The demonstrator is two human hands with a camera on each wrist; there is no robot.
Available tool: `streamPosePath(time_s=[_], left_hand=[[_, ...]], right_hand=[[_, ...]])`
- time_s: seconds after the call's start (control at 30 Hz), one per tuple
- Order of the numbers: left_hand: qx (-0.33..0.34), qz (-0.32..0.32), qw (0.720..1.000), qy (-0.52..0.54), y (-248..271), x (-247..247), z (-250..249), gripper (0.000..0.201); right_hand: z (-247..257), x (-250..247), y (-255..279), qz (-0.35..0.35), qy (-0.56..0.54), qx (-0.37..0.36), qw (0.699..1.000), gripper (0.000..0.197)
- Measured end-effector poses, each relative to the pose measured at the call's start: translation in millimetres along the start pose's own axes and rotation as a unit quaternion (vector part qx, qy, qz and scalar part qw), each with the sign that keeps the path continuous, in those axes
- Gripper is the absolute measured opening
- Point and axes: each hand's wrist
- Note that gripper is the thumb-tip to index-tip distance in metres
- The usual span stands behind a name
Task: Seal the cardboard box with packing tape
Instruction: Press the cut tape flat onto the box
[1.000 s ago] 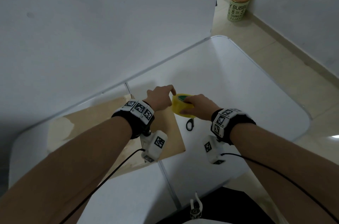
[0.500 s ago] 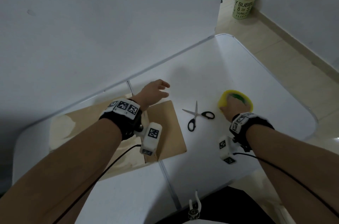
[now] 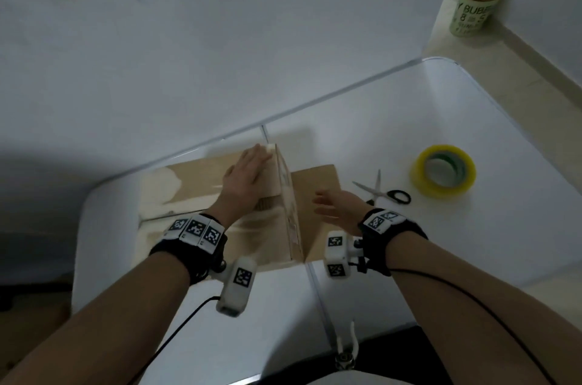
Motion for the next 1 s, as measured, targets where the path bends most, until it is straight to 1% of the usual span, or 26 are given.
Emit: streamPosePath(time_s=[0.07,0.1,0.17,0.23,0.3,0.4,0.43,0.5,0.57,0.63,0.73,0.77,0.83,0.93,0.97,1.0], left_hand=[[-0.014,0.008,1.000,-0.003,3.5,4.8,9.7,0.043],[-0.014,0.009,1.000,0.006,3.9,6.1,11.7,0.044],[-0.014,0.007,0.999,0.030,4.2,6.5,11.5,0.044],[-0.018,0.009,0.999,0.047,4.1,7.1,9.6,0.046],[-0.024,0.012,0.998,0.054,4.0,7.8,8.4,0.046],[-0.023,0.010,0.997,0.066,3.7,8.6,10.2,0.044],[-0.021,0.009,0.997,0.070,3.7,9.1,10.7,0.043],[-0.018,0.004,0.997,0.073,4.0,10.3,10.7,0.042],[-0.026,0.005,0.998,0.059,5.3,13.6,9.4,0.042],[-0.031,0.004,0.999,0.037,8.1,19.2,8.6,0.043],[-0.029,0.007,1.000,-0.003,12.2,26.4,9.8,0.048],[-0.029,0.009,0.999,-0.010,12.7,27.6,11.0,0.049],[-0.032,0.011,0.999,-0.006,12.4,27.2,13.3,0.049],[-0.035,0.006,0.999,0.010,11.7,27.7,14.7,0.047],[-0.035,0.004,0.999,0.011,11.6,28.0,14.0,0.047],[-0.036,0.003,0.999,0.014,11.7,27.9,12.8,0.046]], right_hand=[[-7.3,15.0,-6.4,0.028,-0.025,-0.013,0.999,0.046],[-8.3,21.4,-7.9,0.043,-0.053,-0.025,0.997,0.044],[-6.8,30.8,-10.4,0.056,-0.093,-0.040,0.993,0.030],[-4.0,35.7,-13.9,0.051,-0.112,-0.037,0.992,0.023],[-3.1,37.5,-17.1,0.047,-0.109,-0.029,0.993,0.023],[-4.9,37.2,-21.8,0.070,-0.128,-0.045,0.988,0.027],[-5.6,37.1,-21.9,0.064,-0.133,-0.051,0.988,0.025],[-8.3,34.2,-22.3,0.050,-0.130,-0.067,0.988,0.013],[-10.3,30.6,-21.2,0.044,-0.094,-0.095,0.990,0.011],[-10.9,30.4,-21.7,0.023,-0.032,-0.110,0.993,0.009],[-8.6,39.1,-27.3,0.007,0.080,-0.107,0.991,0.011],[-6.9,42.1,-30.2,0.007,0.099,-0.105,0.989,0.012],[-4.5,47.0,-34.6,0.008,0.120,-0.094,0.988,0.004],[-8.0,46.9,-39.6,-0.002,0.154,-0.040,0.987,0.020],[-9.7,44.9,-39.2,-0.020,0.179,-0.016,0.983,0.019],[-9.2,42.3,-39.4,-0.040,0.194,0.004,0.980,0.013]])
Point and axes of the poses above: each hand's wrist, its own y-axis away from the middle knuckle, its own x-axis out of the palm, z = x × y, and after that the axes turned 15 degrees about z, right-handed
